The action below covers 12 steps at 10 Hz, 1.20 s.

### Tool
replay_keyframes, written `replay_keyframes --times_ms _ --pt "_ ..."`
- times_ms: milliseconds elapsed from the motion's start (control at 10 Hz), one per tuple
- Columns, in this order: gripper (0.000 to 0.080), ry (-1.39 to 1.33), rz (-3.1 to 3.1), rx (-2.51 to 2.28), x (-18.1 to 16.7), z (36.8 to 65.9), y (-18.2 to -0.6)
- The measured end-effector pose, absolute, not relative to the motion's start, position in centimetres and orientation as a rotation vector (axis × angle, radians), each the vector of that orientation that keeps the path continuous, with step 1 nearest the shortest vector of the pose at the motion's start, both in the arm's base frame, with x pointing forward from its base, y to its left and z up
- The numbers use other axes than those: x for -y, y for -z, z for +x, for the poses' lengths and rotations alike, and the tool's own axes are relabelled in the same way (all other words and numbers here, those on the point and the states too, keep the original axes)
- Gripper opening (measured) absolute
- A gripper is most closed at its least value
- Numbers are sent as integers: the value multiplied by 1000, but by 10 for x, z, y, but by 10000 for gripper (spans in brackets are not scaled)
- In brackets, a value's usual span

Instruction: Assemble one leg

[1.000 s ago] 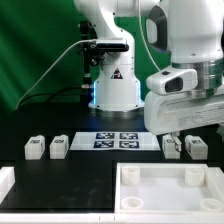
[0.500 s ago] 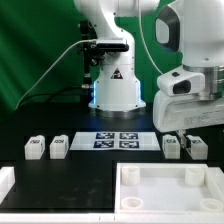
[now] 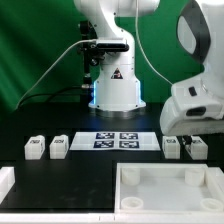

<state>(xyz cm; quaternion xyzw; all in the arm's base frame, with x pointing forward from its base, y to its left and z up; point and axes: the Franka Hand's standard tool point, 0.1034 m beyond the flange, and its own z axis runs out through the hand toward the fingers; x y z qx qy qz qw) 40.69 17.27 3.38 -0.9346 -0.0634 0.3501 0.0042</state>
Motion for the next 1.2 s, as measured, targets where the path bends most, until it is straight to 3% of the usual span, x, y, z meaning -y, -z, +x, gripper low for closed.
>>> replay_keyframes --times_ms 200,1100,1200 --pt "649 -1286 -2853 210 -173 409 -31" --pt "649 -1361 -2829 209 -172 387 -10" --pt "601 -1361 -2829 209 -172 387 -10"
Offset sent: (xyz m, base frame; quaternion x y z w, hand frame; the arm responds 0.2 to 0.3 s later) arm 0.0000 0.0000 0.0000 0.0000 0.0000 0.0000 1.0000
